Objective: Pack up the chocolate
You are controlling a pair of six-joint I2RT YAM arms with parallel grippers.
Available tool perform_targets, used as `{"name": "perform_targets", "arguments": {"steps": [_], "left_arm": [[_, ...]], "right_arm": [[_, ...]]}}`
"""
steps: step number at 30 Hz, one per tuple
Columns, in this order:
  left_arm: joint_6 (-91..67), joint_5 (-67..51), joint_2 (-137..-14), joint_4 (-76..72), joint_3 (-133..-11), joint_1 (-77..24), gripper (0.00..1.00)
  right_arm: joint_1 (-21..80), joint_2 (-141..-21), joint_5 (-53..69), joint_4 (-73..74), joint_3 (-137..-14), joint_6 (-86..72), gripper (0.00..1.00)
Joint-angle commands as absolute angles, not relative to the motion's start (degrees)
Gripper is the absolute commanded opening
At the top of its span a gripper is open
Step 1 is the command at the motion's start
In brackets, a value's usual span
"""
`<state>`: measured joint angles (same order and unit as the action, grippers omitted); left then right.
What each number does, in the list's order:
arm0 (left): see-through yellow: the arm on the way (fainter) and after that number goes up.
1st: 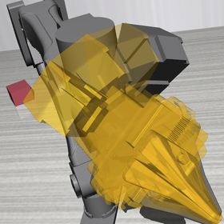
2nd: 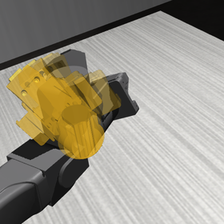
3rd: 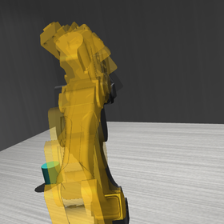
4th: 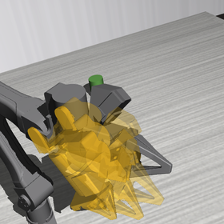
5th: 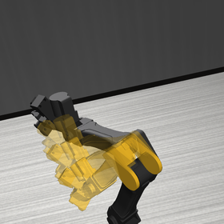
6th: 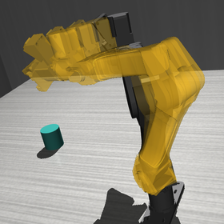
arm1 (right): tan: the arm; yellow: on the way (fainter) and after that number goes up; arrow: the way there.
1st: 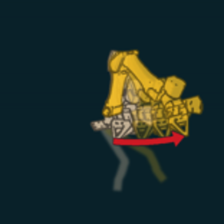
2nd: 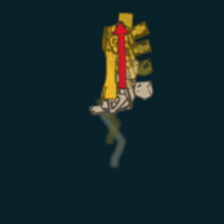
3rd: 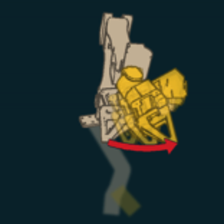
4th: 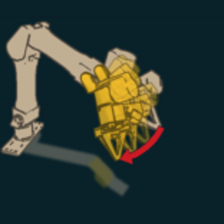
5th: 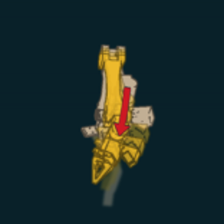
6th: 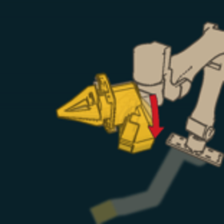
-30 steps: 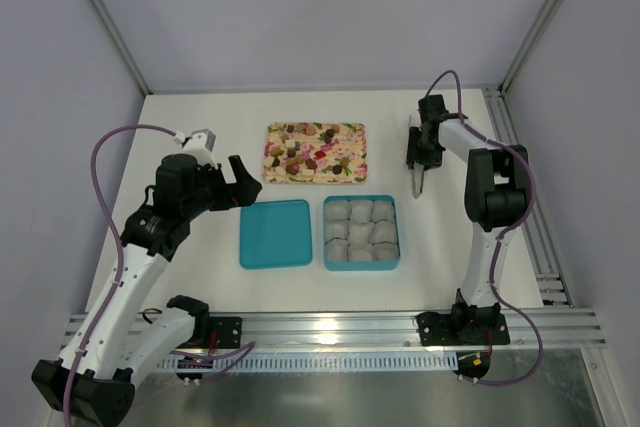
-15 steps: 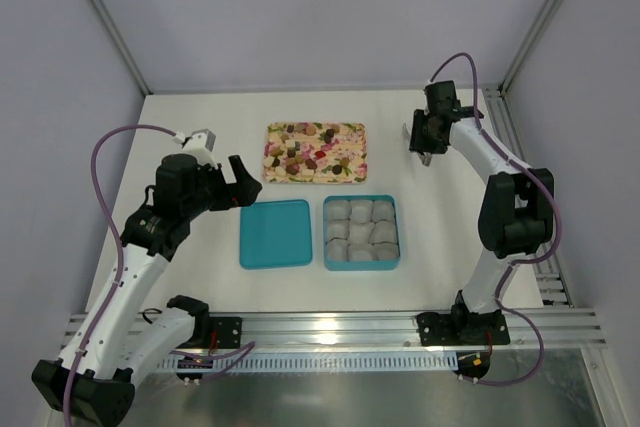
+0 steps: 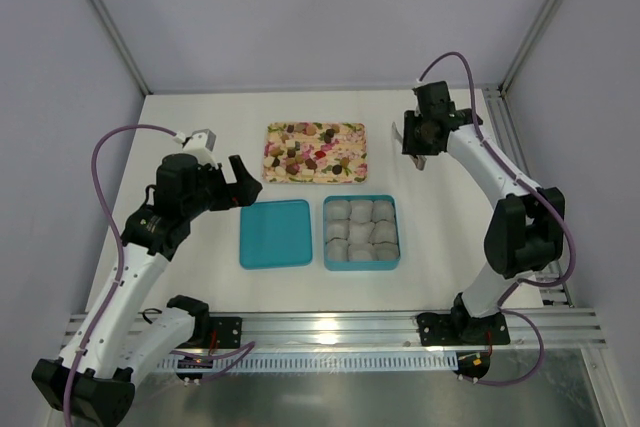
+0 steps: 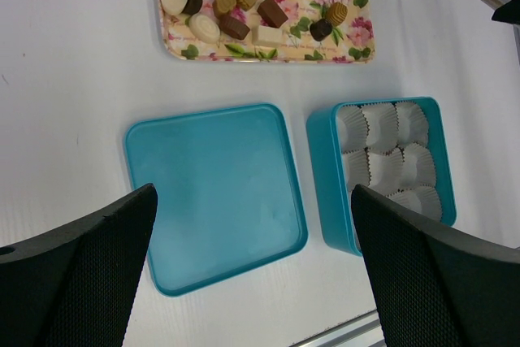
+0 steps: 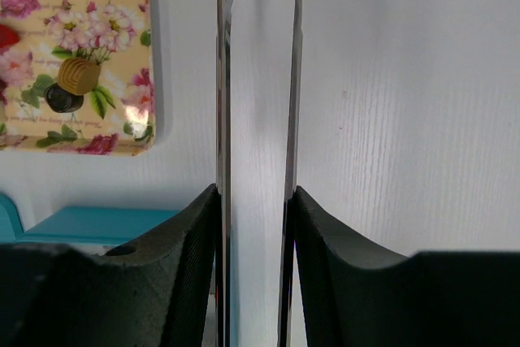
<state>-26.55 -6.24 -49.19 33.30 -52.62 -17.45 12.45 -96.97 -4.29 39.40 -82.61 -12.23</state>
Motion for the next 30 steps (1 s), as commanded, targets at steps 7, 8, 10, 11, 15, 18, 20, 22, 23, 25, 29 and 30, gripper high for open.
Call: {"name": "perform_targets", "arguments": {"steps": [7,8,10,11,15,18,20,22,23,25,29,30], "left_arm": [[-26.37,-7.03,-49.48,31.82,-52.65,-17.31,1.0],[-26.37,-7.12,-49.57,31.82,-52.56,-17.23,1.0],[-26.37,-7.12,-49.48,31.82,-52.65,-17.23,1.0],[-26.37,-7.21,-49.48,31.82,-52.56,-17.23,1.0],[-26.45,-7.29,-49.31,31.9,-52.56,-17.23,1.0],[-26.46,-7.38,-49.31,31.82,-52.56,-17.31,1.0],[-26.46,-7.47,-49.39,31.9,-52.56,-17.23,1.0],[-26.46,-7.38,-49.48,31.9,-52.56,-17.23,1.0],[-26.46,-7.47,-49.48,31.9,-52.47,-17.23,1.0],[-26.54,-7.56,-49.48,31.82,-52.56,-17.31,1.0],[-26.54,-7.65,-49.48,31.82,-52.47,-17.31,1.0],[-26.54,-7.56,-49.4,31.82,-52.56,-17.31,1.0]], "right_arm": [[22.23,-92.29,-5.45,42.54,-85.96,-13.44,0.41],[22.76,-92.29,-5.19,42.54,-85.78,-13.8,0.41],[24.52,-92.11,-5.01,42.37,-85.26,-14.85,0.41],[25.13,-92.02,-4.84,42.1,-84.73,-15.2,0.41],[27.85,-92.64,-4.48,41.4,-83.94,-16.61,0.41],[28.91,-93.16,-3.87,41.05,-83.67,-17.49,0.41],[29.97,-93.69,-4.13,41.04,-83.76,-17.84,0.41],[30.49,-93.95,-4.31,40.96,-83.67,-18.1,0.41],[30.67,-93.96,-4.31,40.87,-83.67,-18.19,0.41],[30.94,-94.22,-4.31,41.04,-83.67,-18.46,0.41],[31.99,-95.01,-4.22,41.04,-83.67,-19.07,0.41],[32.08,-95.18,-4.48,41.22,-83.76,-19.07,0.41]]}}
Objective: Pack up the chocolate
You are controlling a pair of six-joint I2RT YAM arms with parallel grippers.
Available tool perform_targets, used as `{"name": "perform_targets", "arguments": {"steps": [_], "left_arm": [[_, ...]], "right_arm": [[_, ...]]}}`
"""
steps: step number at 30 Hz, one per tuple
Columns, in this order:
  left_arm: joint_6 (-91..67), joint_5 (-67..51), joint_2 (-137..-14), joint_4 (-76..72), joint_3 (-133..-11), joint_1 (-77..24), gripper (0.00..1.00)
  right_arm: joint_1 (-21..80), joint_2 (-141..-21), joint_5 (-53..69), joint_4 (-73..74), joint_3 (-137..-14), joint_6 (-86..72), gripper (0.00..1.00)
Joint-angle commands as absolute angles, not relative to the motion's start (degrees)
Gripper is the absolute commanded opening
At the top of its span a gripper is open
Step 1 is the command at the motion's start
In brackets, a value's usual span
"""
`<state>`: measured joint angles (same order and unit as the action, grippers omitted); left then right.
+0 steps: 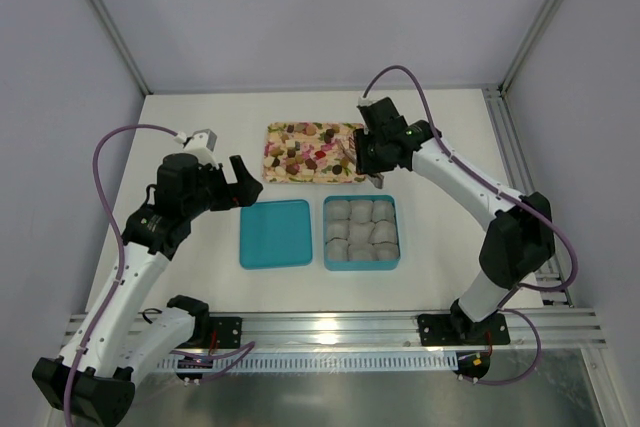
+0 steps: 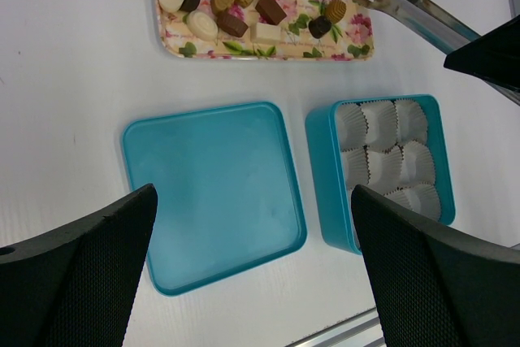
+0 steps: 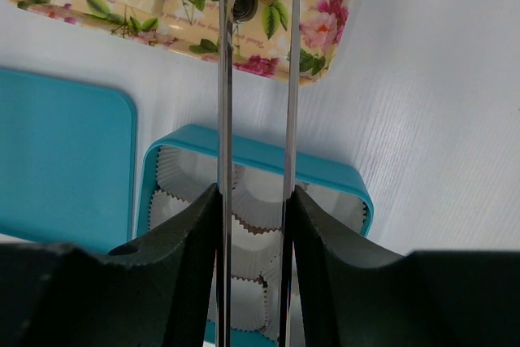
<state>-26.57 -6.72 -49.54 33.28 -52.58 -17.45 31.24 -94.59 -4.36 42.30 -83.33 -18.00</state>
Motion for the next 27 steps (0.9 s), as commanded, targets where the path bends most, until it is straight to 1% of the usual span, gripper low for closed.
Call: {"name": "perform_targets", "arguments": {"steps": [1,11,27], "left_arm": [[-26.54,-7.47,-49.39,31.82,-52.56,-17.31,1.0],[-26.46,-7.73,-49.31,31.9,-52.56,-17.31,1.0],[-26.46,-7.73,-49.31,31.82,-52.56,-17.31,1.0]], "right_arm": [[32.17,-95.62,-4.74,41.39,-83.76,-19.16,0.41],[32.26,-97.03,-6.24,41.4,-83.94,-19.42,0.41],[32.34,-98.17,-5.01,40.34,-82.53,-20.04,0.4]]}}
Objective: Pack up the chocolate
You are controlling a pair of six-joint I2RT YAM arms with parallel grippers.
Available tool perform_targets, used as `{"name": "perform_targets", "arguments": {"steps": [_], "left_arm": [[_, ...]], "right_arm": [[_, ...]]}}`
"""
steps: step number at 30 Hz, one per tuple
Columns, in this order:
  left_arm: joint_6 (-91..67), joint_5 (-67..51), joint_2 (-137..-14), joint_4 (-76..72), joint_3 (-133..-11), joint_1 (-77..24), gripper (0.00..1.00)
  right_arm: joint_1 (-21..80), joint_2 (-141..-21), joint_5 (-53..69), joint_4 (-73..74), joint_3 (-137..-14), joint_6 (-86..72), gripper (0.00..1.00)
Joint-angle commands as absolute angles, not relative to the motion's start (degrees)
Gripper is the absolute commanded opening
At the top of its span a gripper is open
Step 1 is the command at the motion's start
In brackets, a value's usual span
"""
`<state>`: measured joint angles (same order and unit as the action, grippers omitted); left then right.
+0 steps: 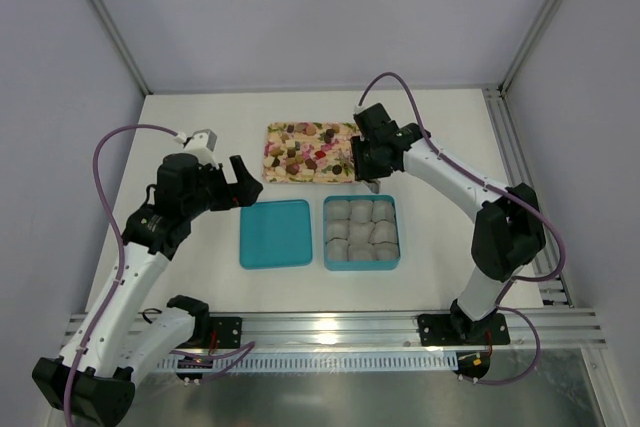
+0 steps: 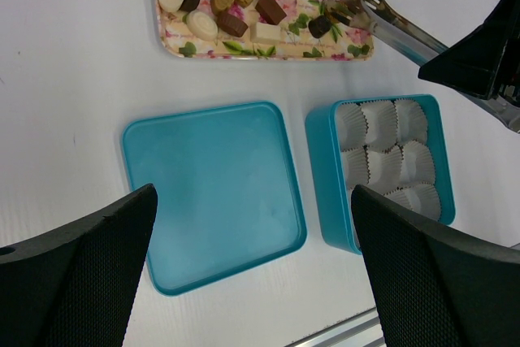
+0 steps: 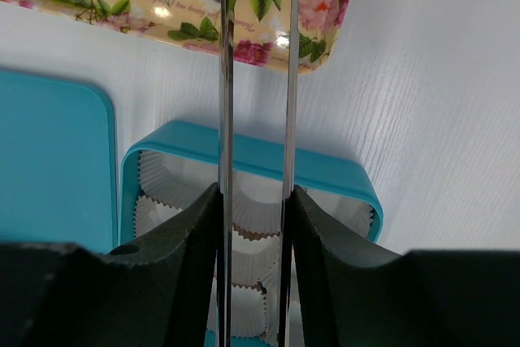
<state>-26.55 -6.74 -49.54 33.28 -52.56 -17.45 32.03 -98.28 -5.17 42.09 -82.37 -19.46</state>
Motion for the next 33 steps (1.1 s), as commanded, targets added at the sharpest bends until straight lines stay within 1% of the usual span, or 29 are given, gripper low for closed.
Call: {"name": "perform_targets", "arguments": {"steps": [1,4,5,8,15,19,22,33], "left_arm": [[-26.54,-7.65,-49.39,31.82,-52.56,-17.31,1.0],[-26.46,-7.65,-49.4,31.82,-52.56,-17.31,1.0],[-26.46,-7.73,-49.39,31.82,-52.56,-17.23,1.0],[-26.54,-7.65,-49.48,31.82,-52.47,-17.23,1.0],[-26.54,-7.65,-49.66,31.82,-52.47,-17.31,1.0],[-26.54,-7.65,-49.57,31.82,-52.47,-17.23,1.0],[-26.54,-7.38,-49.57,31.9,-52.47,-17.31,1.0],[-26.45,-6.59,-49.48,31.82,-52.56,-17.23,1.0]], "right_arm": [[32.34,-98.26,-4.92,40.25,-82.53,-20.04,0.4],[32.34,-98.7,-4.92,40.25,-82.44,-19.86,0.4],[32.43,-98.79,-4.92,40.34,-82.44,-19.78,0.38],[32.26,-98.88,-4.83,40.25,-82.18,-19.69,0.36],[32.34,-98.97,-4.66,40.34,-81.74,-19.34,0.35],[32.26,-97.91,-5.88,41.04,-82.53,-18.55,0.27],[32.34,-97.12,-6.76,42.36,-83.76,-17.93,0.24],[32.26,-92.29,-5.8,43.94,-84.46,-17.32,0.21]]}}
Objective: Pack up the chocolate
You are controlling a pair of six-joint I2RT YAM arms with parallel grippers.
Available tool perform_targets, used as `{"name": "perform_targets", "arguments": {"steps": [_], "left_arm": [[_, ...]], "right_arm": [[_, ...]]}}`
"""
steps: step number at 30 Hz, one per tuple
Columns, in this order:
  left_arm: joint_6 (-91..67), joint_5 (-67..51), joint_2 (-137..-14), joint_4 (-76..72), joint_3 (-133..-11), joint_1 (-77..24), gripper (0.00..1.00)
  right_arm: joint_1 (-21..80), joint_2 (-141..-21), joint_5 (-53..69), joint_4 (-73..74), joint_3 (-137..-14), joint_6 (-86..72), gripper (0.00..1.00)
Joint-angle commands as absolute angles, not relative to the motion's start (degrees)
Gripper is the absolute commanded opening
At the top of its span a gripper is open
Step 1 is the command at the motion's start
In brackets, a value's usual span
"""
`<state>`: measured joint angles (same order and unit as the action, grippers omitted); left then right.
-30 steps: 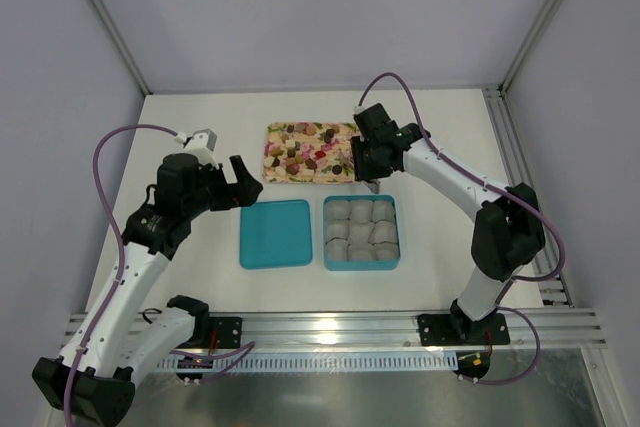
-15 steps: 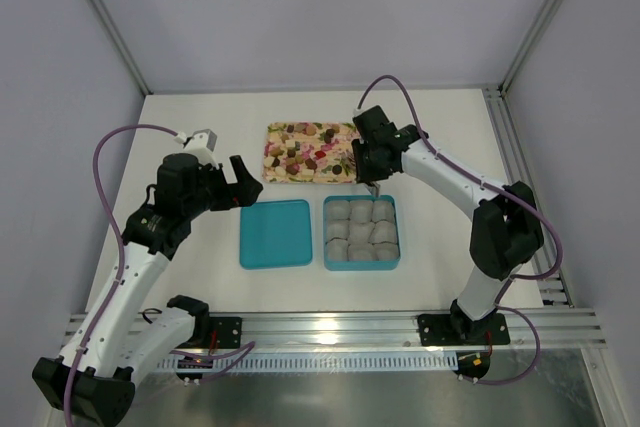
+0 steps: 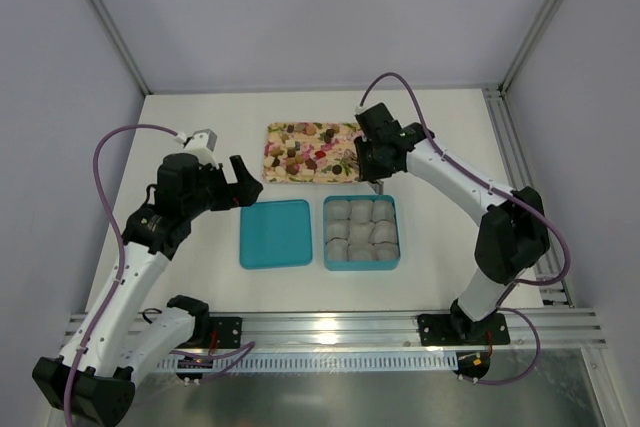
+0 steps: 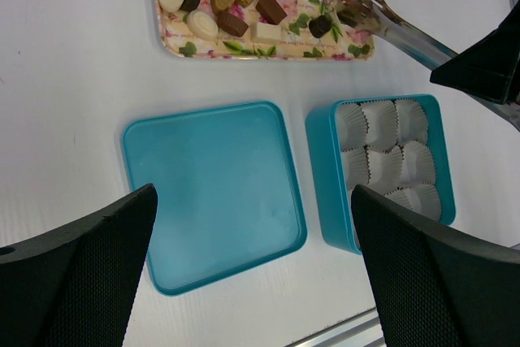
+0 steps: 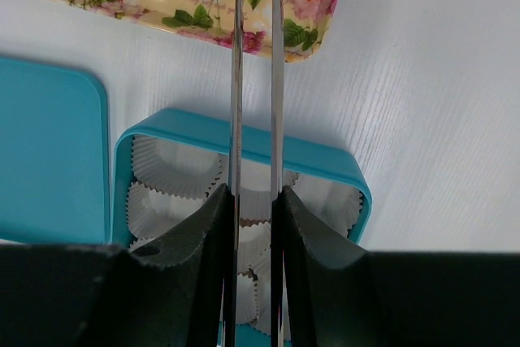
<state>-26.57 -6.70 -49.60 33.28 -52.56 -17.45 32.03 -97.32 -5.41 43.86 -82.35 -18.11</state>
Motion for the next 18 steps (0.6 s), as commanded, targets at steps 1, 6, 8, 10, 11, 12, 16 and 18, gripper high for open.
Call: {"name": "perform_targets", "arguments": {"steps": [1,6,8,10,11,12,16,18], "left_arm": [[-26.37,-6.68,-49.48,31.82,-52.56,-17.31,1.0],[-26.37,-6.59,-49.48,31.9,-52.56,-17.31,1.0],[-26.37,-6.5,-49.48,31.9,-52.65,-17.31,1.0],[-26.37,-6.42,-49.31,31.9,-52.65,-17.23,1.0],[-26.28,-6.42,-49.31,31.82,-52.65,-17.31,1.0],[-26.37,-6.33,-49.31,31.9,-52.65,-17.23,1.0],[-26.37,-6.33,-49.39,31.9,-52.56,-17.31,1.0],[-26.37,-6.41,-49.57,31.99,-52.73,-17.23,1.0]], "right_arm": [[32.26,-91.15,-5.71,44.21,-84.2,-17.23,0.21],[32.26,-87.9,-4.4,45.0,-82.88,-17.31,0.2],[32.34,-86.15,-2.99,45.35,-81.83,-17.49,0.2],[32.34,-84.65,-1.24,46.05,-80.95,-17.58,0.19],[32.34,-82.9,-0.71,46.32,-79.9,-17.58,0.19],[32.43,-82.1,-0.7,46.58,-79.37,-17.67,0.19],[32.34,-77.18,5.96,48.95,-76.73,-18.1,0.18],[32.52,-75.07,7.55,49.65,-74.98,-18.37,0.18]]}}
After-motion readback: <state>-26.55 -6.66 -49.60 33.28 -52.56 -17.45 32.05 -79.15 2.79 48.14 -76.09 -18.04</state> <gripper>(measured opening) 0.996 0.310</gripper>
